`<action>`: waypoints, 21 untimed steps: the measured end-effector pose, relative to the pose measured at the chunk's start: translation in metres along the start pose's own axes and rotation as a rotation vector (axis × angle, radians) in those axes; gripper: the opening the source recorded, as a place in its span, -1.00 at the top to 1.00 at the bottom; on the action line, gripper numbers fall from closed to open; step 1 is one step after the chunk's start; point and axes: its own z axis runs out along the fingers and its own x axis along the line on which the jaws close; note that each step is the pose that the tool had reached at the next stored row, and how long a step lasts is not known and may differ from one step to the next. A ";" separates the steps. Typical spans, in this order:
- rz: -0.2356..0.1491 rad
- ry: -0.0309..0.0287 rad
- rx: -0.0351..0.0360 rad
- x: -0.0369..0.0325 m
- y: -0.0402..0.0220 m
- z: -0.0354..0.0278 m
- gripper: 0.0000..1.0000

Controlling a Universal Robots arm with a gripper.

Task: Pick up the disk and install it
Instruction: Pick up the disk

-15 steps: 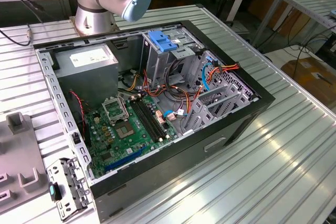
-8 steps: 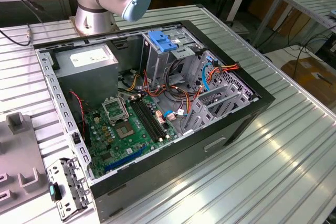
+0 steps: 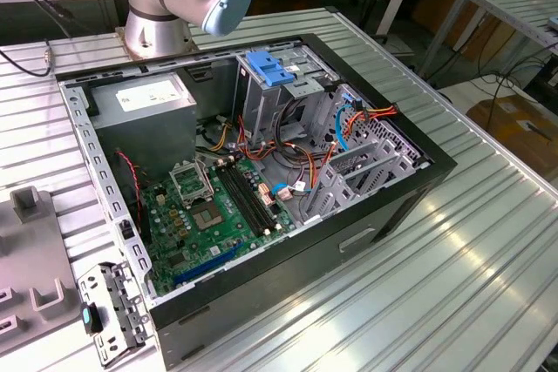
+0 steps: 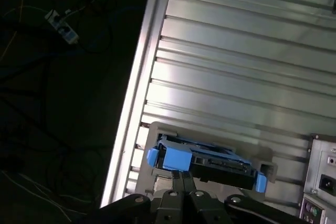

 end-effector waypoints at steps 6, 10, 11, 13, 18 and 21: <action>-0.095 0.0039 0.0014 -0.0002 0.0000 0.0000 0.79; -0.157 0.0066 0.0023 -0.0004 -0.0001 0.0000 0.79; -0.169 0.0070 0.0025 -0.0005 -0.0001 0.0000 0.79; -0.201 0.0084 0.0029 -0.0005 -0.0001 0.0000 0.79; -0.276 0.0116 0.0041 -0.0008 -0.0002 0.0000 0.79; -0.326 0.0136 0.0048 -0.0010 -0.0002 0.0000 0.79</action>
